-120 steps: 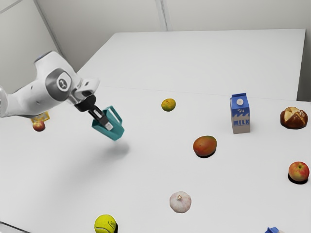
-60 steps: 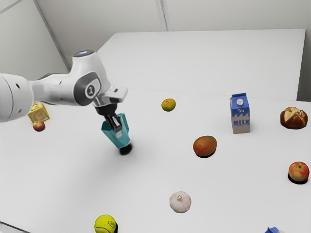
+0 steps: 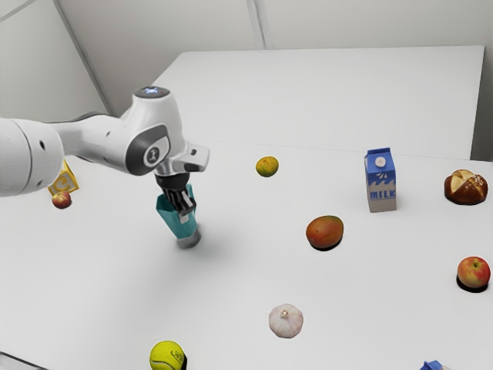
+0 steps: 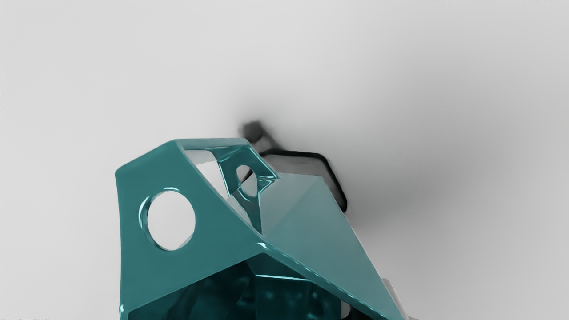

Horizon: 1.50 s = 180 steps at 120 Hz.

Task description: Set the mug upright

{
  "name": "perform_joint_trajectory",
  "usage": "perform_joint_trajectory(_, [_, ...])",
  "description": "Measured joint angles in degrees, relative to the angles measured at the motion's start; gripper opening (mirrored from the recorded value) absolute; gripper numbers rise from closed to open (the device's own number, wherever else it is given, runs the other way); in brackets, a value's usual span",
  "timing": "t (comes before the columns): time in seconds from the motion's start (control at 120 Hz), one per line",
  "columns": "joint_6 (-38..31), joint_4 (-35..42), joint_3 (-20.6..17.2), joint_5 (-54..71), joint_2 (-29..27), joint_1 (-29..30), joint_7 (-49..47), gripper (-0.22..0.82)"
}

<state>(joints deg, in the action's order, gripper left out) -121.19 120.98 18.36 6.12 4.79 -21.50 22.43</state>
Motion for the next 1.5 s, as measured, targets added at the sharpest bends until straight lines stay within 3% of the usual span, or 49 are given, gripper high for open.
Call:
perform_joint_trajectory(0.75, [-4.0, 2.4, 0.0, 0.1, 1.2, -0.3, -8.8, -0.16])
perform_joint_trajectory(1.0, [-4.2, 2.4, 0.0, -0.3, 1.1, -0.4, -9.8, -0.06])
perform_joint_trajectory(1.5, [-4.2, 2.1, 0.0, -0.1, -0.1, -0.4, -10.8, 0.33])
